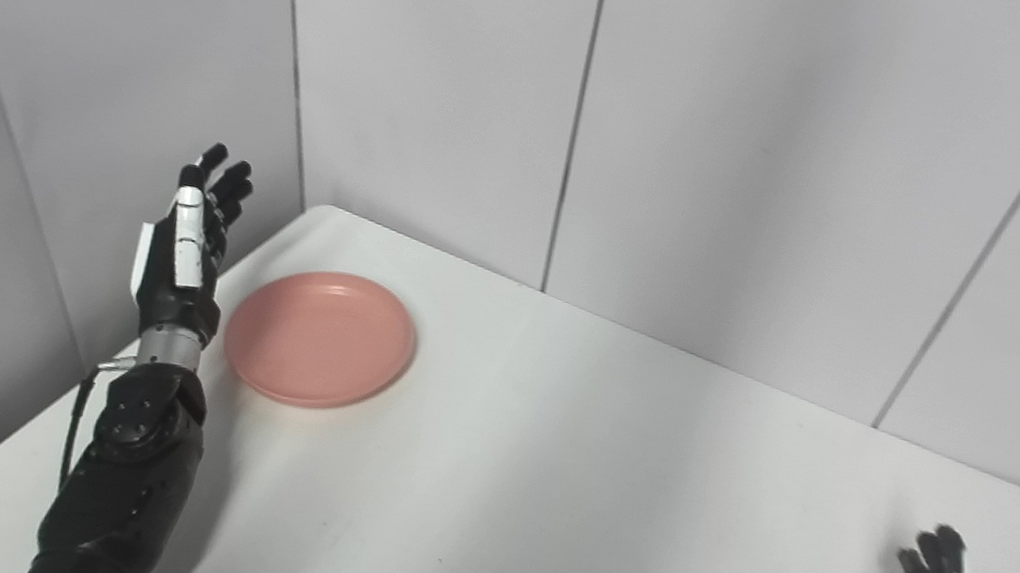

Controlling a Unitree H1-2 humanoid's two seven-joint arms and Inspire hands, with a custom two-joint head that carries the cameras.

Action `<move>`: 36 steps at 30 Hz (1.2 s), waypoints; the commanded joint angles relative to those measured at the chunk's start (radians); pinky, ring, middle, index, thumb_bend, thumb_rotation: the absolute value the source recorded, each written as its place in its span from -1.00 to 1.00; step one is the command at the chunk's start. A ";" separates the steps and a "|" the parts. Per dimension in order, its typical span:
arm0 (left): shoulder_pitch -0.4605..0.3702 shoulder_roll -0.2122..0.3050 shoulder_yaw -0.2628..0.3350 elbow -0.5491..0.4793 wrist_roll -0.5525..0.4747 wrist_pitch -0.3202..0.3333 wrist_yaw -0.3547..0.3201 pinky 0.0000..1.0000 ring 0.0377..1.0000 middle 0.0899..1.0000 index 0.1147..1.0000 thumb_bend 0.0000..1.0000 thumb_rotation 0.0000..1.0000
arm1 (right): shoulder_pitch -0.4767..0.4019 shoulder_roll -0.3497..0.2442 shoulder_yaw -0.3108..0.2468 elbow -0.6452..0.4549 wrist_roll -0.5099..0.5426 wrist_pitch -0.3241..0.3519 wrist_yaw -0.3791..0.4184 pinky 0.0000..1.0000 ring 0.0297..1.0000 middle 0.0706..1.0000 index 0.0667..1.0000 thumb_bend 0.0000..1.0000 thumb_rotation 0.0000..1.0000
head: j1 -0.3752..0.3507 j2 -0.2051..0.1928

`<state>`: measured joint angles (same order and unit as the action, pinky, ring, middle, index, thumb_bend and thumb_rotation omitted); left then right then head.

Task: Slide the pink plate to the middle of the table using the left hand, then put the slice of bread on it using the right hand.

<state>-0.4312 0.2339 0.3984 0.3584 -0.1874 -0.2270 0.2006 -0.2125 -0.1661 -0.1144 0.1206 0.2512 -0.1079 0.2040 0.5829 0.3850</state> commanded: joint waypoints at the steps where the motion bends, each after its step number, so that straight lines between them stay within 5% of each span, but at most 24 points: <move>1: -0.027 0.034 0.005 -0.006 0.012 -0.034 0.011 0.82 0.71 0.64 0.66 0.45 1.00 | -0.030 -0.009 -0.010 -0.017 0.010 -0.048 0.007 1.00 1.00 1.00 1.00 0.07 0.89 | 0.001 -0.001; 23: -0.002 0.085 -0.009 0.034 -0.040 0.082 -0.062 0.58 0.65 0.64 0.62 0.49 1.00 | -0.033 -0.011 -0.017 -0.016 0.017 -0.044 0.010 1.00 1.00 1.00 1.00 0.09 0.89 | 0.005 -0.005; 36: -0.014 0.097 -0.030 0.093 -0.077 0.124 -0.141 0.69 0.66 0.66 0.69 0.43 1.00 | -0.031 -0.008 -0.020 -0.025 0.022 -0.038 0.008 1.00 1.00 1.00 1.00 0.08 0.87 | 0.003 -0.002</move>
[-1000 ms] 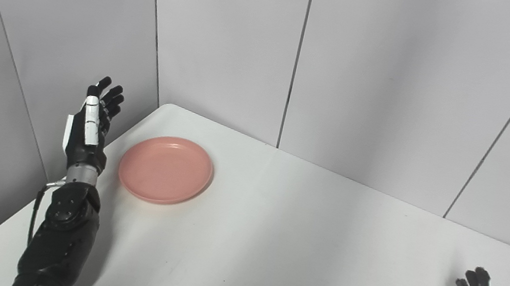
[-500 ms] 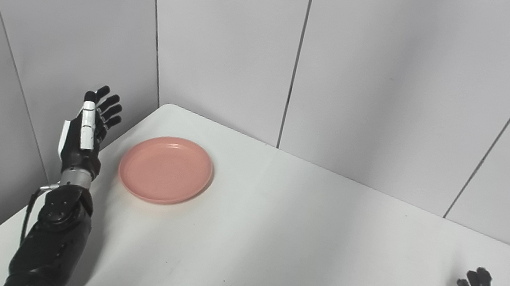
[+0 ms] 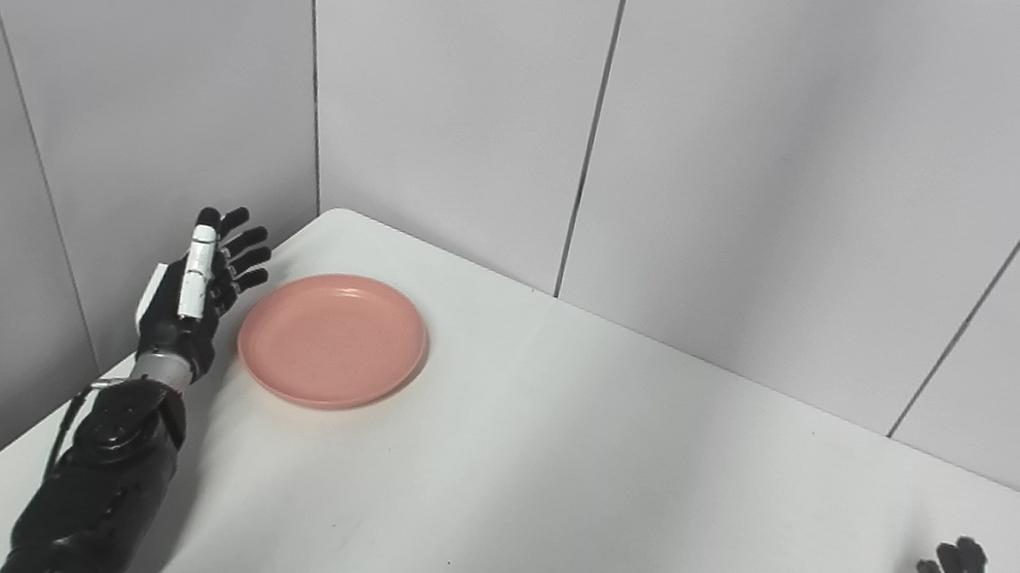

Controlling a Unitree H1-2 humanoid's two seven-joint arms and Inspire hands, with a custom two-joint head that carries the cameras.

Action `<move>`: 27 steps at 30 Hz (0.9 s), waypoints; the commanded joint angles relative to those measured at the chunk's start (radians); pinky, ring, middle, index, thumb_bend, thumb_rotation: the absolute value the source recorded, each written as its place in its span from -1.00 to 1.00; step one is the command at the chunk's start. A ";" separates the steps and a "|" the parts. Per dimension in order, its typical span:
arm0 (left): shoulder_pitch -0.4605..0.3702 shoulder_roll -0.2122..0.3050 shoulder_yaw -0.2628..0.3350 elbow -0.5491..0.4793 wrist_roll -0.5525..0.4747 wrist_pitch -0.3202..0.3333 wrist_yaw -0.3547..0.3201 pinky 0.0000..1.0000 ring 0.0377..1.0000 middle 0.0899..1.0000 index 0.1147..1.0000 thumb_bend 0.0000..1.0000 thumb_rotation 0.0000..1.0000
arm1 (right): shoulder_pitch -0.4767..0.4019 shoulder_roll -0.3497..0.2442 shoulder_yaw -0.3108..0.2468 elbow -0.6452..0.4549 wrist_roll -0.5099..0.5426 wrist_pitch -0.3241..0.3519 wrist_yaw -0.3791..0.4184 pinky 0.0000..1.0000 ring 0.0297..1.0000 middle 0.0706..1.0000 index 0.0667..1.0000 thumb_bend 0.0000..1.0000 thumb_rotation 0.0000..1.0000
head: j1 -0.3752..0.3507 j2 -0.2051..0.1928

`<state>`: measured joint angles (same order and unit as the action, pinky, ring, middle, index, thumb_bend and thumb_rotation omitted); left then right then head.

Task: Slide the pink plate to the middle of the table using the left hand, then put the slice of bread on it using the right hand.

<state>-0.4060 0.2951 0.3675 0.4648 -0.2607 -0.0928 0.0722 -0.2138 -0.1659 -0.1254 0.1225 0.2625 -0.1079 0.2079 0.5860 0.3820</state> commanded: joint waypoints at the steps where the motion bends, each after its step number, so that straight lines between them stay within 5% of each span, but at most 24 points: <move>1: -0.040 0.037 -0.002 -0.007 -0.002 -0.012 -0.016 0.70 0.66 0.66 0.69 0.43 1.00 | -0.030 -0.008 -0.010 -0.027 0.009 -0.037 0.001 1.00 1.00 1.00 1.00 0.10 0.86 | 0.000 0.001; 27: -0.071 0.024 -0.099 0.037 0.036 0.009 -0.074 0.80 0.73 0.70 0.71 0.44 1.00 | -0.029 -0.013 -0.013 -0.035 0.002 -0.031 -0.006 1.00 1.00 1.00 1.00 0.16 0.85 | -0.007 0.007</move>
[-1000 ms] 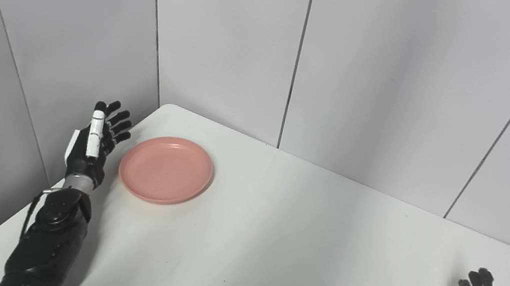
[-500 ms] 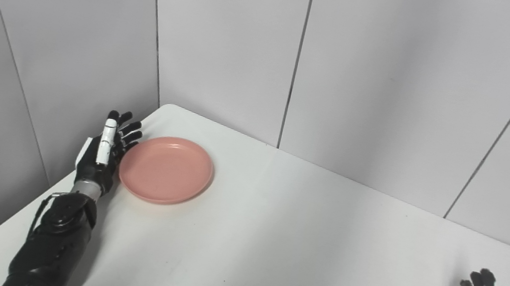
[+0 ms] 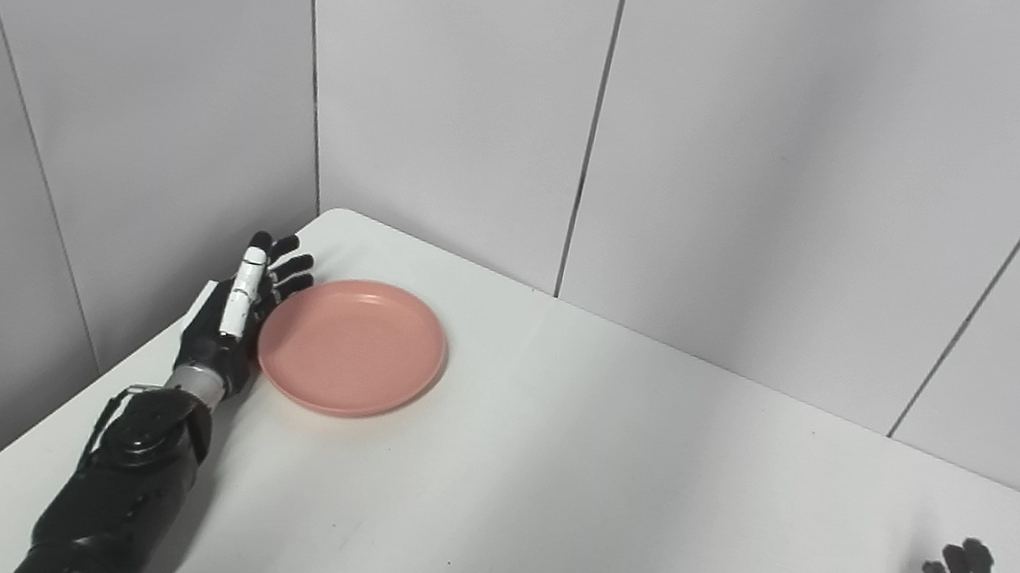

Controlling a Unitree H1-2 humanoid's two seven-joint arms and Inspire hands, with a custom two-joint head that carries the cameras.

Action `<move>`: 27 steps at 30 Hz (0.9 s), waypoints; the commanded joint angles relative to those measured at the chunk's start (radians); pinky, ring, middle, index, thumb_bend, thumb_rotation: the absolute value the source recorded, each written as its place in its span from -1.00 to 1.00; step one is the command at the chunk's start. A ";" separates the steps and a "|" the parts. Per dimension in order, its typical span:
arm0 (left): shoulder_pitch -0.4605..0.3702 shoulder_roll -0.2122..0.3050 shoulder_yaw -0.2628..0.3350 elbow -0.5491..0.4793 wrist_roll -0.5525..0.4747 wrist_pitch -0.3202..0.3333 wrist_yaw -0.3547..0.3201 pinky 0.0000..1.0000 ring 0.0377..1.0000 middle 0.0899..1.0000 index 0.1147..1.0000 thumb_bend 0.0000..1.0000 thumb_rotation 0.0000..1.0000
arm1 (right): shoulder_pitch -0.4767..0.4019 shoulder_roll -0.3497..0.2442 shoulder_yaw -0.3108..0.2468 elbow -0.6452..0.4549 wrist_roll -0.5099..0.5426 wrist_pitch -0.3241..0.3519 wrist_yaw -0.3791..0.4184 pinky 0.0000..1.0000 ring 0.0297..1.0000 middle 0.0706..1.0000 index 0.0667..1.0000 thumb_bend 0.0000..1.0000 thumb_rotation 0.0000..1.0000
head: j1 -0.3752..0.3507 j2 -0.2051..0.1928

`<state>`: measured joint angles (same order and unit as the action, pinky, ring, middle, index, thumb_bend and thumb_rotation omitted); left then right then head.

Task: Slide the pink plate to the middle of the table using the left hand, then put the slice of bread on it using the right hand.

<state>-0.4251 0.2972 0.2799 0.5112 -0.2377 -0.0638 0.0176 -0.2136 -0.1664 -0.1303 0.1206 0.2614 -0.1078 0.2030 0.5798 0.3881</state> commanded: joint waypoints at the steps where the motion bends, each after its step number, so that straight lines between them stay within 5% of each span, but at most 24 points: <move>1: -0.057 0.019 -0.021 0.000 0.019 -0.026 -0.024 0.79 0.74 0.70 0.72 0.43 1.00 | -0.029 -0.013 -0.009 -0.032 0.003 -0.032 -0.001 1.00 1.00 1.00 1.00 0.17 0.85 | -0.002 0.001; 14: -0.098 -0.022 -0.094 0.084 0.042 -0.083 -0.069 0.77 0.75 0.77 0.76 0.49 1.00 | -0.028 -0.010 -0.010 -0.032 0.006 -0.037 0.001 1.00 1.00 1.00 1.00 0.17 0.83 | -0.006 0.004; 27: -0.102 -0.086 -0.144 0.066 0.046 -0.056 -0.082 0.78 0.72 0.73 0.75 0.49 1.00 | -0.027 -0.010 -0.010 -0.046 0.008 -0.023 -0.003 1.00 1.00 1.00 1.00 0.14 0.83 | -0.011 0.008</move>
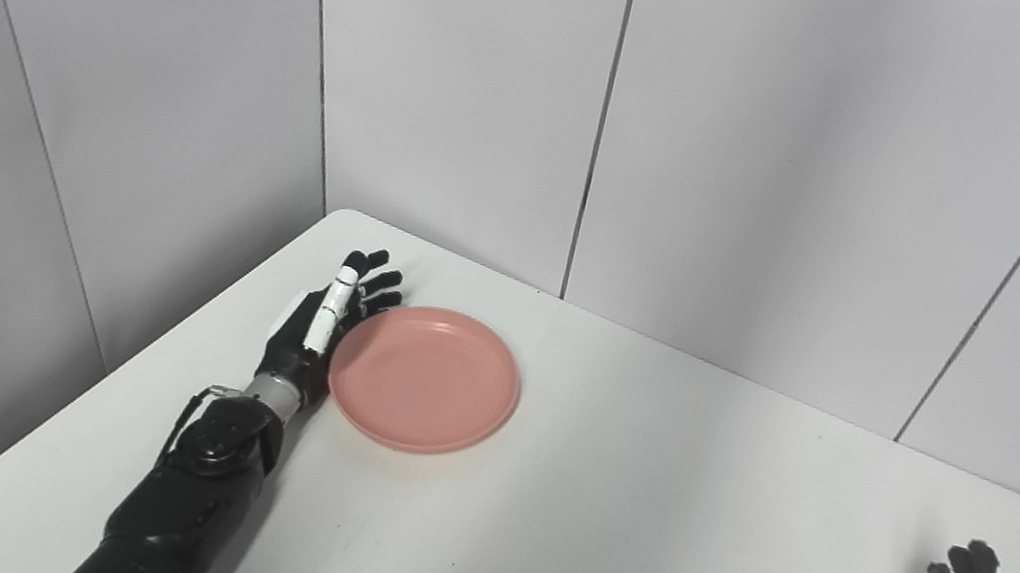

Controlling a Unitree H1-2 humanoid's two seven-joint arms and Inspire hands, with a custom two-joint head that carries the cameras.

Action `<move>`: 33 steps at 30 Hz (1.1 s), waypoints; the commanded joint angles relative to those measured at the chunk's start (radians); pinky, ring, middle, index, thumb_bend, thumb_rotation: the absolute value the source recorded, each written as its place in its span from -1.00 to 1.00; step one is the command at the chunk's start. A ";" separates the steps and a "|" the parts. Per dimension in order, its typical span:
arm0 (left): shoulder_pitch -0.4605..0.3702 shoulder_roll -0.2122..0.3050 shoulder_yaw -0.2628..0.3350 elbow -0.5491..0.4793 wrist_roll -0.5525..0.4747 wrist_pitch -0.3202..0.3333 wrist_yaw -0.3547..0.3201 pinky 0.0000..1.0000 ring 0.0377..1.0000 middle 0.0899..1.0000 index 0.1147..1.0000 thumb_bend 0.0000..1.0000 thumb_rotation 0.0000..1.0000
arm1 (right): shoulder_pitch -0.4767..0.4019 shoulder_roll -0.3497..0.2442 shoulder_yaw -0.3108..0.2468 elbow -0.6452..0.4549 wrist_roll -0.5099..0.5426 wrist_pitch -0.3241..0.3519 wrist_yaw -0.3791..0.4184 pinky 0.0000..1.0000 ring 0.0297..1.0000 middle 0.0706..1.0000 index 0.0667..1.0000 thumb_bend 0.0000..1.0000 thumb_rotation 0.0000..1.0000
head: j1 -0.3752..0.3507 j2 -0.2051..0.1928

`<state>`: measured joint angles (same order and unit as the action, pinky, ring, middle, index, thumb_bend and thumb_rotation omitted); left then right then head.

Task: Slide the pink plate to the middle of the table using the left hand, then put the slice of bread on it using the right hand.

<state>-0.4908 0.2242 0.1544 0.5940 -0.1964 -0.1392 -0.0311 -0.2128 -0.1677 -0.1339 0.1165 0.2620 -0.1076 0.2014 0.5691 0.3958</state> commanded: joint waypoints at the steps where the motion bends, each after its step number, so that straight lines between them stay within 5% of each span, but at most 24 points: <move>1: -0.037 -0.019 -0.023 -0.019 0.000 0.027 -0.041 0.78 0.72 0.74 0.76 0.49 1.00 | -0.028 -0.008 -0.007 -0.042 0.006 -0.021 -0.004 1.00 1.00 1.00 1.00 0.14 0.83 | -0.002 0.000; 25: -0.028 -0.126 -0.125 -0.035 0.011 0.109 -0.107 0.81 0.78 0.78 0.77 0.50 1.00 | -0.021 -0.004 0.000 -0.072 0.006 -0.006 -0.017 1.00 1.00 1.00 1.00 0.13 0.84 | -0.053 0.025; 33: -0.004 -0.153 -0.146 -0.078 0.017 0.104 -0.115 0.87 0.79 0.79 0.81 0.52 1.00 | -0.013 0.001 0.008 -0.099 0.001 0.017 -0.025 1.00 1.00 1.00 1.00 0.11 0.84 | -0.127 0.060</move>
<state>-0.5050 0.0813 0.0182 0.5282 -0.1906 -0.0612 -0.1319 -0.2053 -0.1635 -0.1265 0.0540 0.2598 -0.0885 0.1757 0.4434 0.4540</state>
